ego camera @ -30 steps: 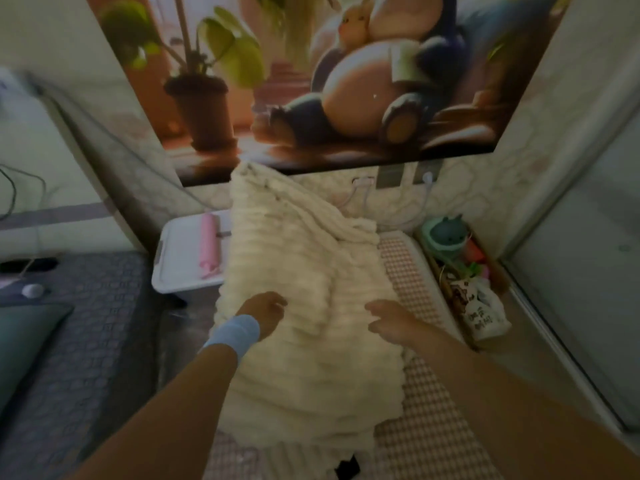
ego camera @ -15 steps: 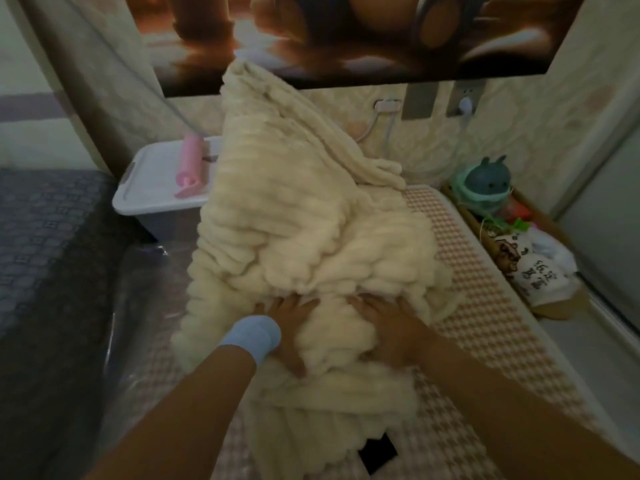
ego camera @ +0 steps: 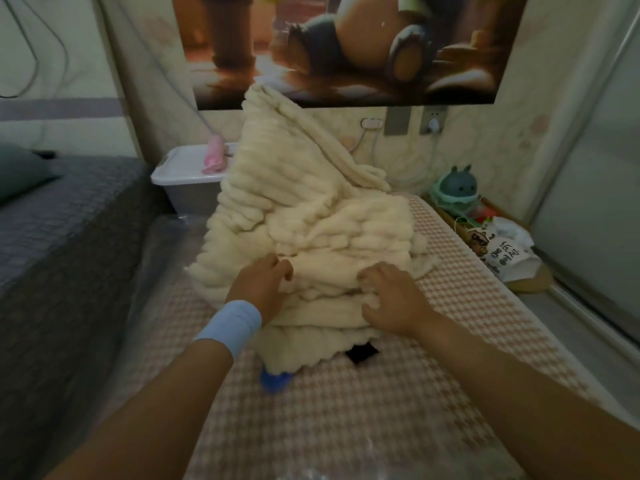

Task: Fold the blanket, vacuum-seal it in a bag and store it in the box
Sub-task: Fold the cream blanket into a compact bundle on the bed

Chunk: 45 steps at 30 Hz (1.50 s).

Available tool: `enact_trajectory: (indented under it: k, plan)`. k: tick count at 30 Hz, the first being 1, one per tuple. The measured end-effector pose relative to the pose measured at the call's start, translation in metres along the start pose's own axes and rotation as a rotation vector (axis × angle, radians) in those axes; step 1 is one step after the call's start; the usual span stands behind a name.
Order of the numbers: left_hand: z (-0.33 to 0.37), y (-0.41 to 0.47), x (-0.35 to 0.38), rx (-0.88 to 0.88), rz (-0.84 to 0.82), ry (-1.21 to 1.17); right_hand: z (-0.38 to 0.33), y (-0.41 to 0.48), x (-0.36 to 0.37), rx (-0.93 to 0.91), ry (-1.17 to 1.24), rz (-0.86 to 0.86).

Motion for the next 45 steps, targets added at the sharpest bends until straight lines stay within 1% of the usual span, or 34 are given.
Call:
enact_trajectory:
  k: [1, 2, 3, 4, 6, 8, 10, 12, 14, 16, 17, 20, 22, 23, 25, 26, 27, 28, 29, 31, 32, 33, 34, 35, 36, 37, 38, 39, 40, 41, 42, 43, 44, 45]
  plan:
    - [-0.001, -0.012, 0.004, -0.040, -0.086, -0.039, -0.008, -0.010, 0.006, 0.010, 0.002, -0.073]
    - [0.000, -0.024, 0.009, -0.075, -0.190, -0.072, -0.015, -0.021, 0.013, 0.041, -0.015, -0.190]
    - [0.001, -0.036, 0.017, -0.096, -0.290, -0.102, -0.018, -0.027, 0.024, 0.050, -0.064, -0.282]
    - [0.002, -0.044, 0.026, -0.105, -0.381, -0.104, -0.019, -0.032, 0.030, 0.049, -0.143, -0.329]
    - [-0.002, -0.055, 0.048, -0.102, -0.511, -0.036, -0.011, -0.032, 0.044, 0.067, -0.256, -0.346]
    - [-0.011, -0.054, 0.067, -0.121, -0.542, 0.019, 0.000, -0.025, 0.048, 0.174, -0.184, -0.290]
    - [-0.020, -0.042, 0.078, -0.161, -0.546, 0.051, 0.011, -0.012, 0.047, 0.237, -0.105, -0.179]
    - [-0.023, -0.027, 0.078, -0.189, -0.519, 0.049, 0.017, 0.002, 0.038, 0.208, -0.069, -0.072]
    - [-0.020, -0.014, 0.069, -0.170, -0.489, 0.099, 0.019, 0.011, 0.024, 0.216, 0.104, -0.001]
    - [-0.017, -0.002, 0.053, -0.138, -0.416, 0.169, 0.015, 0.019, 0.000, 0.261, 0.275, 0.069]
    - [-0.017, 0.002, 0.041, -0.140, -0.347, 0.152, 0.011, 0.024, -0.015, 0.269, 0.342, 0.112]
    - [-0.012, 0.007, -0.017, -0.177, -0.058, -0.073, 0.000, 0.026, -0.065, 0.311, 0.522, 0.278]
    - [0.000, 0.002, -0.055, -0.188, 0.035, -0.158, -0.007, 0.019, -0.095, 0.332, 0.607, 0.367]
    - [0.008, -0.002, -0.070, -0.179, 0.054, -0.184, -0.009, 0.014, -0.107, 0.355, 0.664, 0.410]
    - [0.022, -0.010, -0.089, -0.174, 0.070, -0.233, -0.012, 0.002, -0.122, 0.413, 0.911, 0.491]
    - [0.029, -0.016, -0.096, -0.173, 0.061, -0.253, -0.015, -0.006, -0.123, 0.429, 1.028, 0.505]
    - [0.036, -0.021, -0.097, -0.179, 0.017, -0.278, -0.016, -0.012, -0.122, 0.447, 1.051, 0.496]
    - [0.042, -0.027, -0.095, -0.177, -0.047, -0.315, -0.016, -0.017, -0.120, 0.483, 0.975, 0.458]
    - [0.049, -0.033, -0.091, -0.153, -0.137, -0.324, -0.014, -0.024, -0.114, 0.527, 0.851, 0.378]
    - [0.060, -0.049, -0.067, -0.110, -0.397, -0.187, -0.008, -0.039, -0.094, 0.660, 0.640, 0.130]
    - [0.055, -0.058, -0.050, -0.147, -0.541, -0.094, -0.006, -0.049, -0.080, 0.747, 0.606, -0.020]
    - [0.046, -0.064, -0.034, -0.214, -0.674, -0.059, -0.008, -0.060, -0.067, 0.814, 0.571, -0.174]
    - [0.041, -0.067, -0.026, -0.286, -0.751, -0.089, -0.011, -0.064, -0.057, 0.833, 0.524, -0.307]
    - [0.032, -0.059, -0.021, -0.321, -0.752, -0.158, -0.016, -0.064, -0.052, 0.814, 0.522, -0.367]
    - [0.027, -0.046, -0.029, -0.312, -0.620, -0.198, -0.020, -0.053, -0.051, 0.763, 0.614, -0.330]
    - [0.013, -0.027, -0.046, -0.348, -0.376, -0.259, -0.021, -0.034, -0.053, 0.674, 0.794, -0.206]
    - [0.001, -0.011, -0.075, -0.357, -0.065, -0.335, -0.023, -0.015, -0.062, 0.562, 1.016, -0.068]
    - [-0.010, -0.006, -0.103, -0.376, 0.230, -0.486, -0.026, 0.001, -0.072, 0.451, 1.207, 0.019]
    - [-0.023, -0.007, -0.120, -0.430, 0.430, -0.612, -0.032, 0.015, -0.079, 0.350, 1.317, 0.054]
    - [-0.030, -0.008, -0.128, -0.455, 0.555, -0.653, -0.033, 0.026, -0.082, 0.300, 1.312, 0.069]
    - [-0.024, -0.010, -0.131, -0.425, 0.576, -0.570, -0.030, 0.031, -0.080, 0.291, 1.217, 0.096]
    - [-0.014, -0.005, -0.126, -0.332, 0.541, -0.456, -0.023, 0.030, -0.077, 0.327, 1.046, 0.123]
    - [0.003, -0.001, -0.117, -0.187, 0.504, -0.389, -0.014, 0.028, -0.069, 0.392, 0.848, 0.136]
    - [0.019, 0.003, -0.099, -0.072, 0.397, -0.376, -0.006, 0.023, -0.056, 0.451, 0.685, 0.088]
Point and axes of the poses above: each hand's wrist, its own y-axis towards the middle knuckle, its own x-axis out of the palm, z = x × y, the point moved 7 cm from there along y, towards the middle knuckle, and after that the axes turned 3 degrees about -z, right-handed, at the moved point
